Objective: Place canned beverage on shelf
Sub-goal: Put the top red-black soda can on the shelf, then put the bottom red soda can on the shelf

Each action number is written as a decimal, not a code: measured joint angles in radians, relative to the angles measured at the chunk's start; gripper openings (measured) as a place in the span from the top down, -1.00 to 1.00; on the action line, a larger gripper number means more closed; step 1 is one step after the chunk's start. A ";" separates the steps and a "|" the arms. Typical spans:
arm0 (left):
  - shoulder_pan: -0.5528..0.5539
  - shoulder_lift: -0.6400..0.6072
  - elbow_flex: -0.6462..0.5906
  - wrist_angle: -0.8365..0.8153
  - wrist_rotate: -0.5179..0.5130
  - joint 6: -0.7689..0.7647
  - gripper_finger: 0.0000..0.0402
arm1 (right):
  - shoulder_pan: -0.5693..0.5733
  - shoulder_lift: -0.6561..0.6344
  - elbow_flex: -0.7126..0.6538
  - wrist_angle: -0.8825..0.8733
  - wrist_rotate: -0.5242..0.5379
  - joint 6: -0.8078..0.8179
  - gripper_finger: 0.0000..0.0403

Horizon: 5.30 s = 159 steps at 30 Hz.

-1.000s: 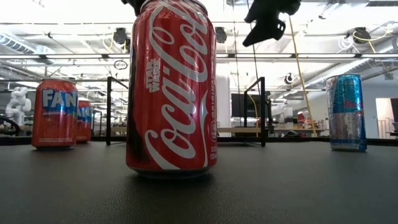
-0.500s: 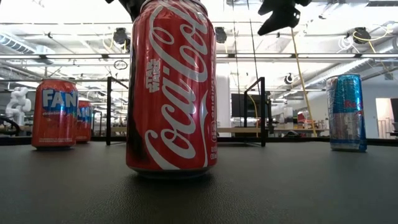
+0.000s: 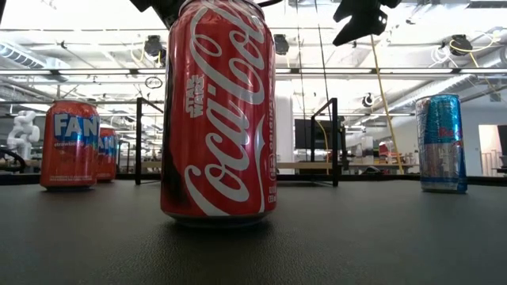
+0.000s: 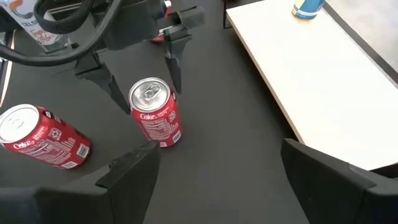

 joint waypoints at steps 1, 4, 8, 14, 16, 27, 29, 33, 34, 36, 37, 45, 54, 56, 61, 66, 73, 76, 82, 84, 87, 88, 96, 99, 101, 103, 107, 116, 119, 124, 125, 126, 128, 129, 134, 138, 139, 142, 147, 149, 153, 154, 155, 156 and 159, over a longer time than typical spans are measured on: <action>0.000 0.000 0.000 0.004 -0.002 0.000 -0.65 | 0.000 0.000 0.000 0.000 0.000 0.002 -0.59; 0.000 0.015 0.000 0.049 -0.002 0.007 -0.58 | 0.000 0.000 0.000 0.000 0.000 0.017 -0.59; 0.000 0.044 0.004 0.085 0.010 0.026 -0.43 | 0.000 0.000 0.000 0.000 0.000 0.026 -0.59; 0.002 0.049 0.006 0.085 0.024 0.026 -0.30 | 0.001 -0.004 0.000 -0.023 0.000 0.031 -0.59; 0.009 0.032 0.004 0.066 0.024 0.032 -0.29 | 0.001 -0.011 0.000 -0.038 0.005 0.046 -0.59; 0.180 -0.023 0.193 -0.204 0.006 0.283 -0.26 | 0.001 -0.105 0.000 -0.076 0.030 0.089 -0.59; 0.228 -0.022 0.226 -0.209 0.018 0.313 -0.26 | 0.001 -0.119 0.000 -0.077 0.031 0.089 -0.59; 0.338 -0.026 0.295 -0.216 0.018 0.396 -0.26 | 0.001 -0.138 0.000 -0.079 0.058 0.088 -0.59; 0.368 -0.026 0.306 -0.223 0.018 0.415 -0.26 | 0.001 -0.140 0.000 -0.078 0.059 0.088 -0.59; 0.434 -0.025 0.327 -0.232 0.035 0.461 -0.26 | 0.001 -0.143 0.000 -0.079 0.069 0.090 -0.59; 0.470 -0.025 0.335 -0.231 0.055 0.484 -0.26 | 0.001 -0.143 0.000 -0.080 0.081 0.089 -0.59; 0.731 0.006 0.340 -0.222 0.222 0.588 -0.27 | -0.018 -0.143 0.000 -0.105 0.162 0.147 -0.59; 0.809 0.080 0.340 -0.209 0.286 0.709 -0.27 | -0.077 -0.142 0.000 -0.105 0.187 0.186 -0.59; 0.813 0.095 0.340 -0.209 0.286 0.729 -0.27 | -0.087 -0.142 0.000 -0.105 0.186 0.188 -0.59; 0.822 0.114 0.342 -0.198 0.296 0.750 -0.27 | -0.100 -0.142 0.000 -0.104 0.185 0.210 -0.59; 0.831 0.116 0.342 -0.192 0.298 0.764 -0.27 | -0.103 -0.142 0.000 -0.105 0.184 0.221 -0.59; 0.845 0.117 0.342 -0.191 0.294 0.763 -0.27 | -0.103 -0.142 0.000 -0.105 0.184 0.215 -0.59; 0.844 0.118 0.342 -0.186 0.293 0.763 -0.27 | -0.105 -0.142 0.000 -0.101 0.184 0.212 -0.59; 0.844 0.118 0.341 -0.187 0.293 0.756 -0.27 | -0.105 -0.142 0.000 -0.101 0.184 0.216 -0.59; 0.844 0.118 0.341 -0.187 0.293 0.755 -0.27 | -0.105 -0.142 0.000 -0.101 0.185 0.225 -0.59; 0.846 0.118 0.341 -0.184 0.292 0.735 -0.28 | -0.105 -0.142 0.000 -0.101 0.185 0.235 -0.59; 0.848 0.118 0.341 -0.185 0.292 0.730 -0.29 | -0.105 -0.142 0.000 -0.100 0.184 0.235 -0.59; 0.852 0.121 0.338 -0.194 0.288 0.716 -0.49 | -0.105 -0.142 0.000 -0.083 0.184 0.241 -0.59; 0.853 0.111 0.338 -0.193 0.289 0.705 -0.56 | -0.105 -0.142 0.000 -0.082 0.184 0.248 -0.59; 0.853 0.094 0.338 -0.190 0.290 0.705 -0.59 | -0.105 -0.142 0.000 -0.082 0.184 0.250 -0.59; 0.853 0.078 0.338 -0.179 0.271 0.705 -0.61 | -0.105 -0.142 0.000 -0.082 0.184 0.255 -0.59; 0.853 0.029 0.347 -0.168 0.244 0.703 -0.62 | -0.105 -0.142 0.000 -0.082 0.184 0.256 -0.59; 0.771 -0.139 0.489 -0.330 0.188 0.637 -0.62 | -0.105 -0.142 -0.001 -0.053 0.187 0.257 -0.59; 0.710 -0.199 0.505 -0.451 0.185 0.563 -0.62 | -0.114 -0.142 -0.001 -0.019 0.187 0.246 -0.59; 0.597 -0.292 0.499 -0.667 0.185 0.337 -0.62 | -0.124 -0.142 -0.001 0.023 0.186 0.228 -0.59; 0.571 -0.309 0.489 -0.697 0.185 0.289 -0.62 | -0.124 -0.142 -0.001 0.034 0.185 0.220 -0.59; 0.545 -0.327 0.477 -0.720 0.184 0.245 -0.62 | -0.124 -0.142 -0.001 0.045 0.185 0.209 -0.59; 0.490 -0.363 0.450 -0.759 0.156 0.166 -0.62 | -0.124 -0.142 -0.001 0.067 0.184 0.185 -0.59; 0.461 -0.377 0.436 -0.780 0.122 0.126 -0.62 | -0.124 -0.142 -0.001 0.079 0.185 0.174 -0.59; 0.335 -0.444 0.337 -0.832 -0.008 -0.101 -0.62 | -0.124 -0.142 -0.001 0.114 0.182 0.146 -0.59; 0.251 -0.491 0.243 -0.843 -0.025 -0.332 -0.62 | -0.124 -0.140 -0.001 0.114 0.147 0.149 -0.59; 0.229 -0.499 0.220 -0.867 -0.029 -0.400 -0.62 | -0.124 -0.138 -0.001 0.114 0.132 0.151 -0.59; 0.164 -0.521 0.141 -0.944 -0.033 -0.551 -0.62 | -0.124 -0.132 -0.001 0.111 0.125 0.156 -0.59; 0.070 -0.547 0.034 -0.966 -0.026 -0.719 -0.62 | -0.124 -0.113 -0.001 0.108 0.122 0.157 -0.59; 0.045 -0.549 0.004 -0.967 -0.020 -0.756 -0.62 | -0.124 -0.103 -0.001 0.104 0.118 0.158 -0.59; 0.029 -0.548 -0.051 -0.965 -0.009 -0.848 -0.62 | -0.124 -0.076 -0.001 0.103 0.073 0.159 -0.59; 0.031 -0.549 -0.068 -0.966 -0.010 -0.869 -0.62 | -0.124 -0.068 -0.001 0.102 0.068 0.159 -0.59; 0.032 -0.549 -0.085 -0.968 -0.009 -0.880 -0.62 | -0.124 -0.062 -0.001 0.102 0.056 0.159 -0.59; 0.032 -0.548 -0.103 -0.971 -0.010 -0.893 -0.62 | -0.123 -0.056 -0.001 0.102 0.048 0.160 -0.59; 0.031 -0.548 -0.165 -0.974 -0.007 -0.928 -0.62 | -0.124 -0.042 -0.001 0.102 0.052 0.192 -0.59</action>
